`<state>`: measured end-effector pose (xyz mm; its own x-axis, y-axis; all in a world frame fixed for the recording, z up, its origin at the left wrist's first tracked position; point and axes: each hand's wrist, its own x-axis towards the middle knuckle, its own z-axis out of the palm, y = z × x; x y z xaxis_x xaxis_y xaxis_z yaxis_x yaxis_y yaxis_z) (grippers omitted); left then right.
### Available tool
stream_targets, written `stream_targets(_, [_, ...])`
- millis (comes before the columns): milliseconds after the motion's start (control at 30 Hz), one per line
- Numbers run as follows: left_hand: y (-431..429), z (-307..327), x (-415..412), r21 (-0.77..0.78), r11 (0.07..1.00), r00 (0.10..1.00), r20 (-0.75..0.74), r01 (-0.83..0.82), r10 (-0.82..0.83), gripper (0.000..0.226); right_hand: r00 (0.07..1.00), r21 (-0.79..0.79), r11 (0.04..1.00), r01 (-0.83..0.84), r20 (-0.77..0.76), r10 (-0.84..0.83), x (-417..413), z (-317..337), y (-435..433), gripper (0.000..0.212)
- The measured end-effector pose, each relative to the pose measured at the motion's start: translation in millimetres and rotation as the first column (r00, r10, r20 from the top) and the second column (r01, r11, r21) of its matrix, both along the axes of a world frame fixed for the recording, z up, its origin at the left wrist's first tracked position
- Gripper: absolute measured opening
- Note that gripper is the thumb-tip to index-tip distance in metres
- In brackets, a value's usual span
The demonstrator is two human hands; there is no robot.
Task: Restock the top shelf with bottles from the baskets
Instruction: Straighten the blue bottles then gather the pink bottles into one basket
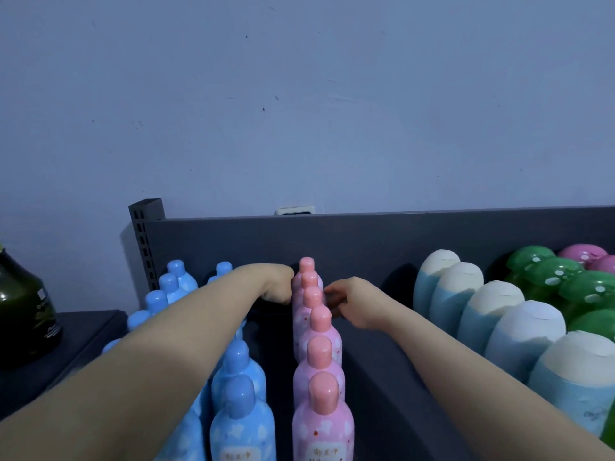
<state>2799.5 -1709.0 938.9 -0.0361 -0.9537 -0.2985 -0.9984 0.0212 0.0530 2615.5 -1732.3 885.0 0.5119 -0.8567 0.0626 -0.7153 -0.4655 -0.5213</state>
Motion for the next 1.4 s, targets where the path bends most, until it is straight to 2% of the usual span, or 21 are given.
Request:
stream_targets(133, [5.9,1.9,0.4,0.018,1.000,0.992,0.122,-0.009,0.007,0.025,1.000,-0.027,0.999,0.020,-0.018,-0.021,0.6,-1.7,4.0,0.034])
stream_targets(300, [28.5,24.2,11.2,0.003,1.000,0.978,0.207,0.001,-0.001,0.039,0.996,-0.068,0.996,0.051,-0.063,-0.056,0.5,-3.9,13.4,0.027])
stream_targets(400, [56.3,39.6,9.8,-0.049,0.998,0.987,0.159,0.034,-0.026,0.048,0.997,-0.103,0.994,0.032,-0.072,-0.040,0.1,4.6,28.2,0.030])
stream_targets(467, [78.0,45.3,7.7,-0.079,0.994,0.991,0.119,0.075,-0.066,0.048,0.998,-0.112,0.992,0.054,-0.026,-0.058,-1.8,14.4,43.6,0.033])
stream_targets(633, [146.9,46.2,1.6,-0.101,0.988,0.993,0.050,0.115,-0.111,0.045,0.992,-0.146,0.984,0.103,0.090,-0.090,-6.5,31.6,91.4,0.024])
stream_targets(800, [200.0,43.5,5.6,-0.238,0.970,0.998,-0.035,0.041,-0.051,0.037,0.985,-0.296,0.952,0.080,0.170,-0.030,-12.3,40.1,131.7,0.027])
stream_targets(900, [219.9,33.5,4.9,-0.284,0.959,0.998,-0.070,-0.016,-0.004,0.025,0.987,-0.296,0.954,0.046,0.163,0.003,-19.3,40.2,148.0,0.025])
stream_targets(967, [227.9,22.7,3.0,-0.318,0.947,0.994,-0.108,-0.047,0.013,0.025,0.987,-0.279,0.959,0.038,0.162,0.008,-26.6,36.6,158.0,0.024])
stream_targets(1167, [236.7,3.0,-8.0,-0.432,0.897,0.995,-0.071,-0.089,0.065,0.025,0.984,-0.227,0.973,0.047,0.177,-0.006,-53.2,24.1,198.1,0.034])
stream_targets(1300, [245.2,3.2,-15.7,-0.480,0.875,0.986,0.107,-0.059,0.126,0.040,0.980,-0.198,0.979,0.052,0.198,-0.012,-63.6,14.2,211.0,0.031])
stream_targets(1400, [252.5,9.8,-7.9,-0.514,0.853,0.982,0.094,-0.091,0.161,0.045,0.982,-0.224,0.974,0.038,0.189,0.005,-64.4,12.6,217.3,0.030])
